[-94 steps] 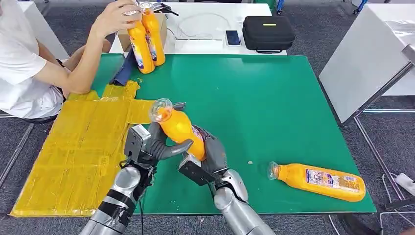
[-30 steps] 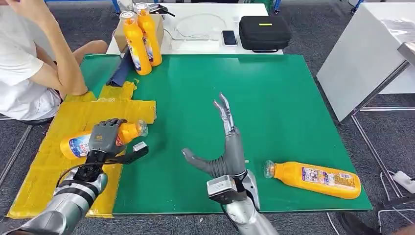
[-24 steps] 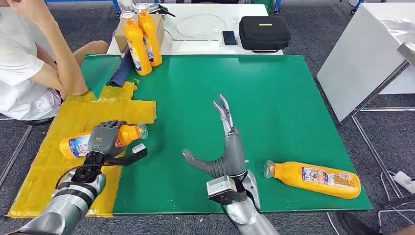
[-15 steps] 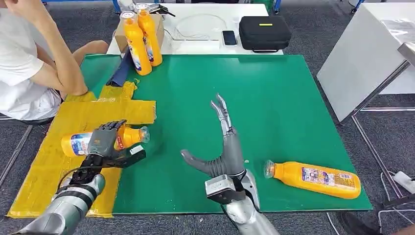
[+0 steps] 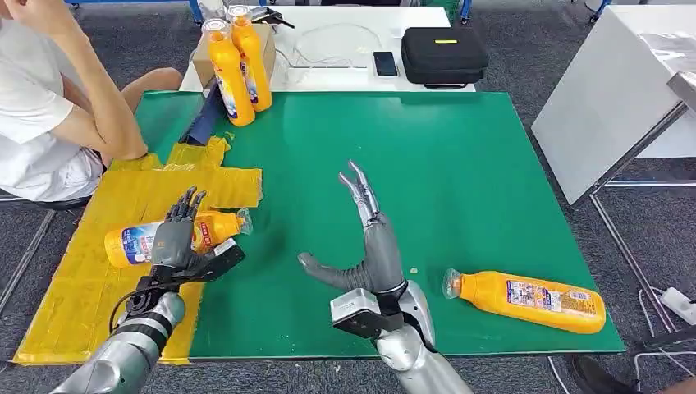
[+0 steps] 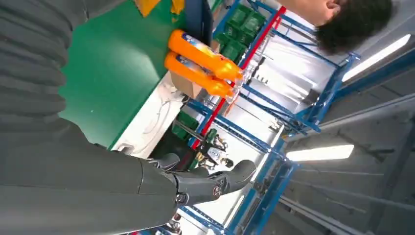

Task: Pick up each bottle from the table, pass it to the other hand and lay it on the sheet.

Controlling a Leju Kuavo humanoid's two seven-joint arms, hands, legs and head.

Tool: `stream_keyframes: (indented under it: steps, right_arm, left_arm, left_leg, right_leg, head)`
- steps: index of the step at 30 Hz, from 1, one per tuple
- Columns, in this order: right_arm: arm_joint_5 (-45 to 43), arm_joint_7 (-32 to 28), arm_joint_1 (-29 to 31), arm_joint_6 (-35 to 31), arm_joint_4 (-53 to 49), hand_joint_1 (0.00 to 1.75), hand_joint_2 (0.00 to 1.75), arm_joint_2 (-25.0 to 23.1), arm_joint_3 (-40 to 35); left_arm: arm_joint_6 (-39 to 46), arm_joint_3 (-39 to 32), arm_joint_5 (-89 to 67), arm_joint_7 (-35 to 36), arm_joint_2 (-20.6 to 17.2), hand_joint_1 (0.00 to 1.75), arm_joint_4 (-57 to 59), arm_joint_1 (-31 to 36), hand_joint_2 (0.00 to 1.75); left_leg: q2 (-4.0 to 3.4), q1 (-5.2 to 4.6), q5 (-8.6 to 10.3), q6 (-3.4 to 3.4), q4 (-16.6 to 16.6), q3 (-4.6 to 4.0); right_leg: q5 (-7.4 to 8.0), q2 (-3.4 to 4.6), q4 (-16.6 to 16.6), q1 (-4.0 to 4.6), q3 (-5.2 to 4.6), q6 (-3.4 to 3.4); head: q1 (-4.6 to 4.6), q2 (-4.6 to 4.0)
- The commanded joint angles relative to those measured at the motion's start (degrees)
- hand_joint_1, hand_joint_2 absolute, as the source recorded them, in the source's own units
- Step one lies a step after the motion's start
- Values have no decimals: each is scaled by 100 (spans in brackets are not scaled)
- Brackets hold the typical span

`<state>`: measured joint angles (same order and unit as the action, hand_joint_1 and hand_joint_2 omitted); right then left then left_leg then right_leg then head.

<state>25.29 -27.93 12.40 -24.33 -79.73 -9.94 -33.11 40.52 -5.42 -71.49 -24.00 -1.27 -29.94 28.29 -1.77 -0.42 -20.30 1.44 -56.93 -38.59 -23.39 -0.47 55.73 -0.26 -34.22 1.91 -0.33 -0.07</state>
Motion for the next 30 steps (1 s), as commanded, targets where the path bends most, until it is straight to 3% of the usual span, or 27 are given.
stream_keyframes:
  steps: [1, 4, 5, 7, 10, 12, 23, 27, 30]
  right_arm:
    - [364, 188, 192, 4, 467, 0, 175, 334, -121]
    - [654, 342, 69, -100, 523, 0, 175, 522, 29]
    - [876, 412, -15, -137, 537, 0, 175, 620, 128]
    - [1112, 456, -93, -180, 550, 0, 175, 708, 223]
    - [1462, 582, -165, -217, 547, 0, 175, 879, 302]
    - [1505, 592, -218, -211, 537, 0, 175, 940, 383]
    - [1811, 740, -419, -373, 330, 0, 175, 1042, 480]
    - [2570, 1237, -567, -208, 192, 0, 175, 1308, 520]
    - [3076, 1592, -699, 169, 114, 0, 175, 1528, 587]
  left_arm:
    - [-52, -1050, -34, -688, 447, 0, -576, -359, 175]
    - [-52, -1490, 618, -1600, 885, 0, -1573, -729, 175]
    - [-52, -1017, 1112, -1600, 966, 0, -2456, -1101, 175]
    - [-52, -779, 1284, -1600, 1134, 0, -3329, -1412, 175]
    - [-52, -940, 177, -1600, 1501, 0, -5087, -1862, 175]
    - [-52, -942, -253, -1600, 1533, 0, -5707, -1951, 175]
    - [-52, -817, 23, -1600, 1615, 0, -6451, -2068, 175]
    - [-52, -546, 941, -1600, 1629, 0, -6272, -2248, 175]
    - [-52, 48, 2141, -1600, 1405, 0, -5750, -2426, 175]
  left_leg:
    - [4, 2, -5, -6, 4, 17]
    - [14, 3, -16, -9, 4, 37]
    - [28, 4, -39, -20, -6, 67]
    - [49, 3, -32, -12, -6, 56]
    - [44, 6, -24, -7, -13, 27]
    - [32, 5, -27, -6, -23, 13]
    - [13, -2, -11, -4, -5, -2]
    - [26, -3, -20, -6, -5, 15]
    - [37, -8, -15, -4, 3, 19]
  right_leg:
    - [-3, 4, -7, -1, 16, -1]
    - [-11, 4, -12, -2, 40, -1]
    - [-32, 5, -4, -5, 71, -5]
    - [-32, -21, -8, -4, 68, 0]
    - [-25, -24, -5, -4, 36, 2]
    - [-23, -14, 2, -6, 22, 1]
    - [-7, -4, -4, -12, -1, 3]
    - [-17, -11, -5, -13, 20, 3]
    - [-17, -23, -10, -18, 25, 5]
  head:
    - [0, 0]
    - [0, 0]
    - [0, 0]
    - [0, 0]
    - [2, 0]
    - [2, 0]
    - [0, 0]
    - [-2, 0]
    - [0, 0]
